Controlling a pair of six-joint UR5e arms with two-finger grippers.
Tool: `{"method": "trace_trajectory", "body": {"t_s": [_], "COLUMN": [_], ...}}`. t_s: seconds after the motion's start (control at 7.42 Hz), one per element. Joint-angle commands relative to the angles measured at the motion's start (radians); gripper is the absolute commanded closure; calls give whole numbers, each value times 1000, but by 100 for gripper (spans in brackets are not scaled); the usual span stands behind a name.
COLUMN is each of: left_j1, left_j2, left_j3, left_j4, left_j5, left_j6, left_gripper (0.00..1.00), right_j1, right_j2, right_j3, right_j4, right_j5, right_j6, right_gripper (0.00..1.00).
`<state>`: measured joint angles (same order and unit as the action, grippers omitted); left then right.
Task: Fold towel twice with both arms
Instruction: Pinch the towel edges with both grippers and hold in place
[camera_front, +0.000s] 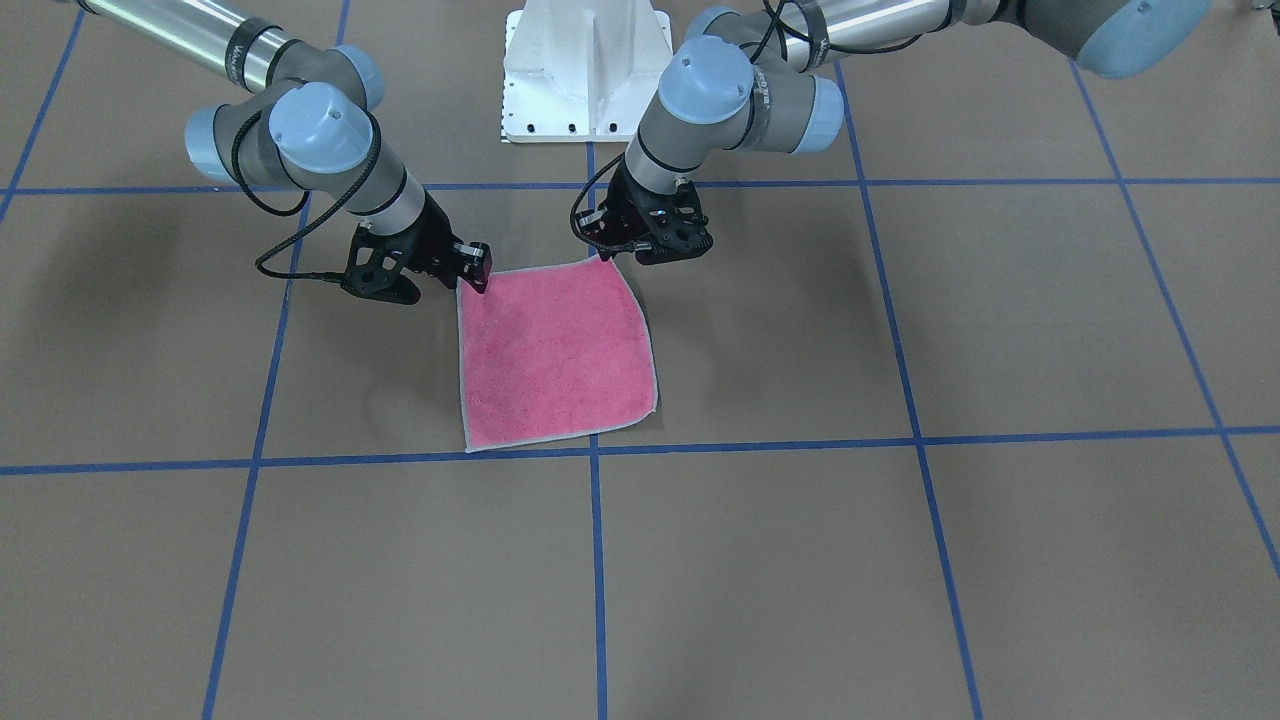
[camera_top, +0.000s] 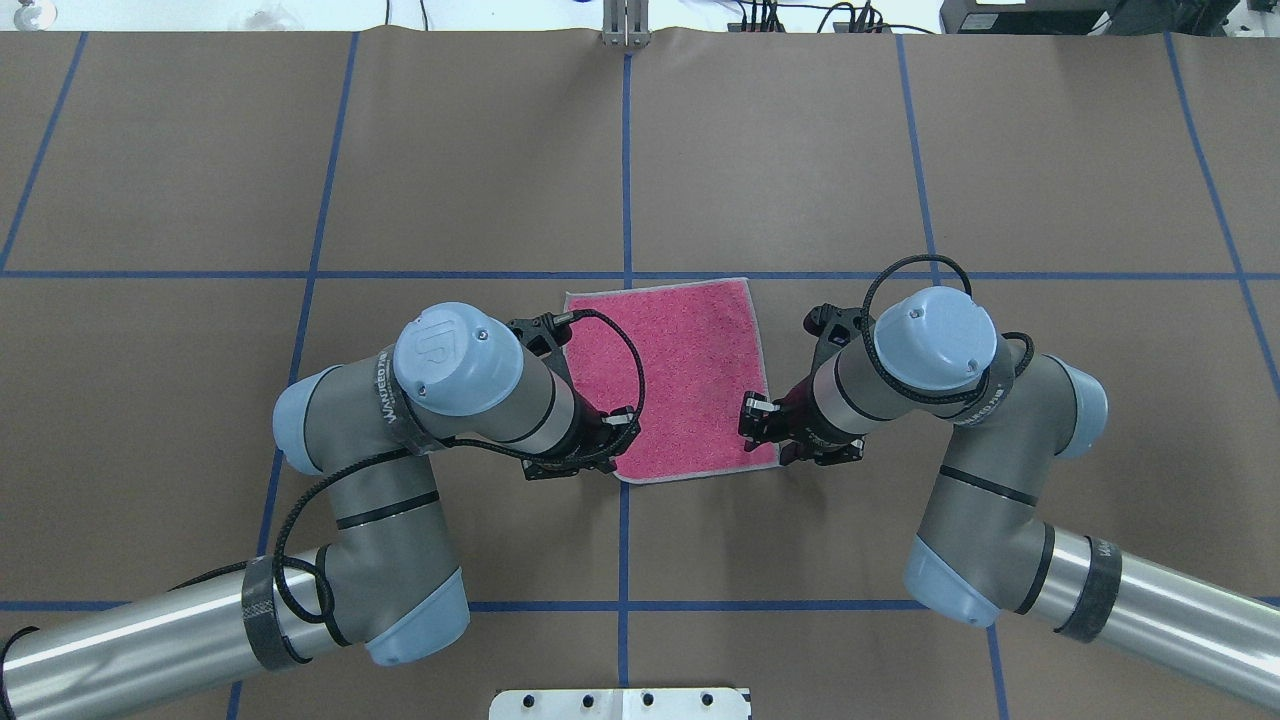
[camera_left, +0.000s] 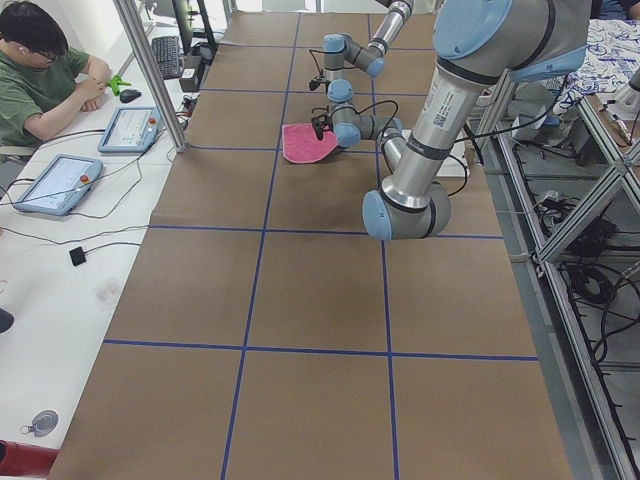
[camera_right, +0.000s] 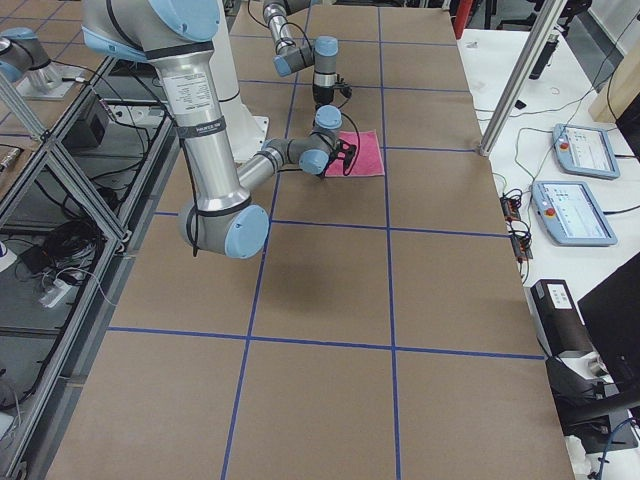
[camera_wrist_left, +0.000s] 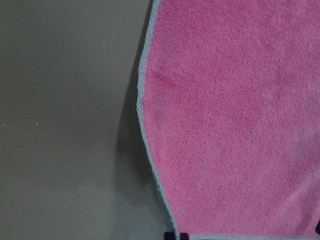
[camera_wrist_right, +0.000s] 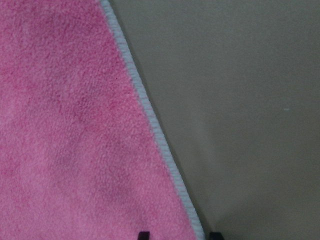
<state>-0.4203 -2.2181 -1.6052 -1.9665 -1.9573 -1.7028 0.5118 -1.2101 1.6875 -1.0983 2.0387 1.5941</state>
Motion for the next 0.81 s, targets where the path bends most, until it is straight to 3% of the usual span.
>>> {"method": "trace_trajectory", "body": {"t_s": [0.0,0.4,0.54,0.67], "left_j1": [0,0,0,2], "left_j2": [0,0,0,-3], "left_j3": [-1,-1,-1,-1], "left_j4": [0,0,0,-5], "left_j5": [0,0,0,0], "left_j6": [-1,-1,-1,-1], "left_gripper": [100,100,100,100], "right_j1": [-1,-1,1,2], "right_j2": [1,1,1,0], "right_j3": [0,0,1,4], "right_j4": [0,0,0,0], "right_j5": [0,-2,-2,-2], "right_j6": [1,3,6,6], "right_gripper": [69,91,93,85]}}
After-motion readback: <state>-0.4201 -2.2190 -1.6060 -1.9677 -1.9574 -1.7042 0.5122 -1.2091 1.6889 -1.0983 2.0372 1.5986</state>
